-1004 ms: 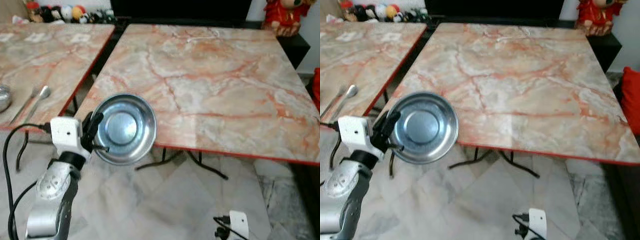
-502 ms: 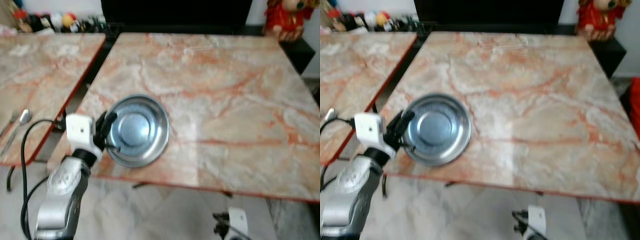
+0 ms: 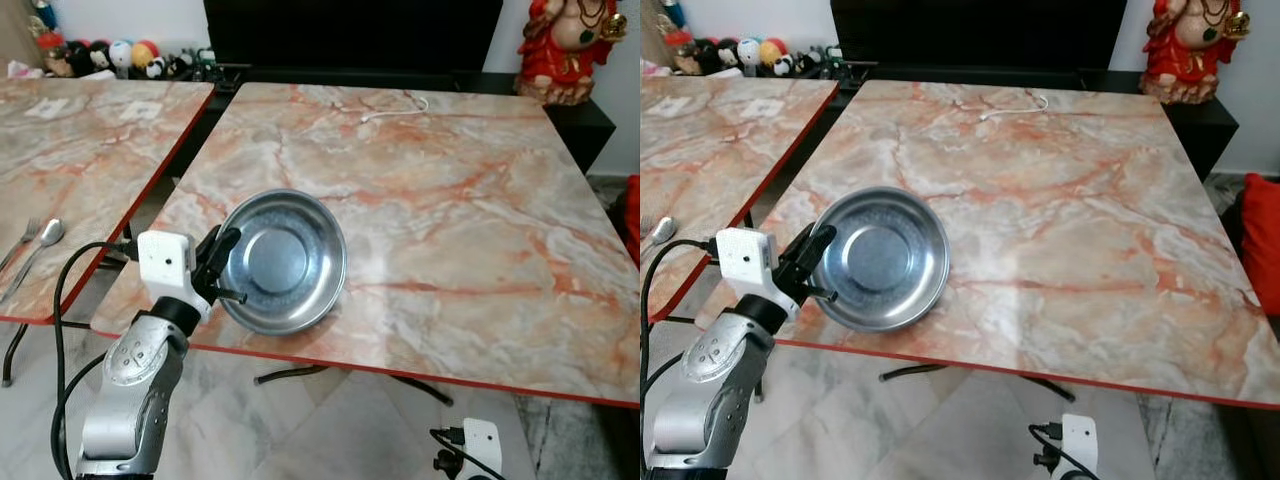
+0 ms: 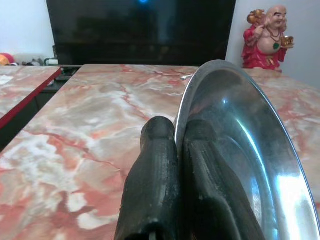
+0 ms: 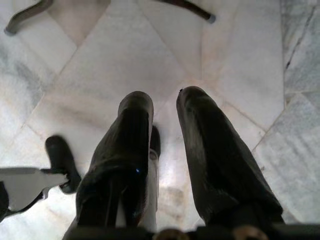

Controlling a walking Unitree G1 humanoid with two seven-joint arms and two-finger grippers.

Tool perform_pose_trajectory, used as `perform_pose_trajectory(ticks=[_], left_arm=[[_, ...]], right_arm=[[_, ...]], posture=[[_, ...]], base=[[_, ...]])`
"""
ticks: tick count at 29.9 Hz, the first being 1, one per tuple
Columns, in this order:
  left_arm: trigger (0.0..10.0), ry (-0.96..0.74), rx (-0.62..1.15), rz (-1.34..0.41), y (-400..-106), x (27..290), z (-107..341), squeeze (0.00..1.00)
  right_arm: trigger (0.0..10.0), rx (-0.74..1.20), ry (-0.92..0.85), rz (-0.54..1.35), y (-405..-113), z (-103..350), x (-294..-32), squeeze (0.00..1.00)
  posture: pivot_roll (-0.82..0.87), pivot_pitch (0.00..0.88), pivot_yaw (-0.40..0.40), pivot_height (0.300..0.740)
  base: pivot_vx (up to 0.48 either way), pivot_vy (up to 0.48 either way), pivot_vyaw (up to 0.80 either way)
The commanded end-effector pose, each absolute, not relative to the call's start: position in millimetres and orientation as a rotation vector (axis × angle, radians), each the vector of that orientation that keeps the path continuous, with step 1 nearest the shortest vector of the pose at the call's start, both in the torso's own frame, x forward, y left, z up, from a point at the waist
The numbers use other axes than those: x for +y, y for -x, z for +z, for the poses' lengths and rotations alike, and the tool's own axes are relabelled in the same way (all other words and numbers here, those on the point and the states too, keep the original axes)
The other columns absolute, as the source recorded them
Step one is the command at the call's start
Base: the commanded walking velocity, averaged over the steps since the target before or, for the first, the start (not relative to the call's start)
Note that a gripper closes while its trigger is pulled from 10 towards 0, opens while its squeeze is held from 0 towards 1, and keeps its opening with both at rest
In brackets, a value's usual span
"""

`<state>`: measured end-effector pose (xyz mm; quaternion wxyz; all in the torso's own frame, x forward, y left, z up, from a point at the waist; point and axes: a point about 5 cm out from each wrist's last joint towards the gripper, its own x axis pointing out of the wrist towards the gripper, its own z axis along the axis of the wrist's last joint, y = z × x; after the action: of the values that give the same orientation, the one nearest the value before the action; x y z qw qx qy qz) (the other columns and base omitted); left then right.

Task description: Setting the table

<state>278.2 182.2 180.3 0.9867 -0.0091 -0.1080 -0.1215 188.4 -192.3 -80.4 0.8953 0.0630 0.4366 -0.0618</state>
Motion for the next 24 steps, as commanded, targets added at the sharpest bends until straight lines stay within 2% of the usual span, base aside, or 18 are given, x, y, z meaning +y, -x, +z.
perform_pose_trajectory(ticks=[1, 3, 11, 20, 24], left_arm=[[10.0, 0.019, -0.238, -0.262, -278, 178, 185, 0.0], [10.0, 0.017, -0.239, -0.262, -278, 179, 185, 0.0], [10.0, 0.018, -0.234, -0.264, -277, 181, 185, 0.0], [10.0, 0.071, -0.142, -0.367, -278, 180, 175, 0.0], [10.0, 0.15, -0.114, -0.306, -286, 181, 173, 0.0]], right_arm=[[10.0, 0.922, -0.125, -0.141, -183, -83, -197, 0.0], [10.0, 0.921, -0.125, -0.141, -183, -82, -197, 0.0], [10.0, 0.915, -0.129, -0.134, -183, -82, -196, 0.0], [10.0, 0.921, -0.129, -0.121, -181, -84, -192, 0.0], [10.0, 0.922, -0.128, -0.118, -181, -84, -191, 0.0]], posture=[[0.03, 0.096, -0.004, 0.74], [0.03, 0.096, -0.004, 0.74], [0.03, 0.102, -0.005, 0.74], [0.04, 0.109, -0.008, 0.74], [0.04, 0.109, -0.009, 0.74]], base=[[0.0, -0.364, -0.76], [0.0, -0.366, -0.76], [0.0, -0.364, 0.0], [0.0, 0.0, 0.0], [0.0, 0.0, 0.0]])
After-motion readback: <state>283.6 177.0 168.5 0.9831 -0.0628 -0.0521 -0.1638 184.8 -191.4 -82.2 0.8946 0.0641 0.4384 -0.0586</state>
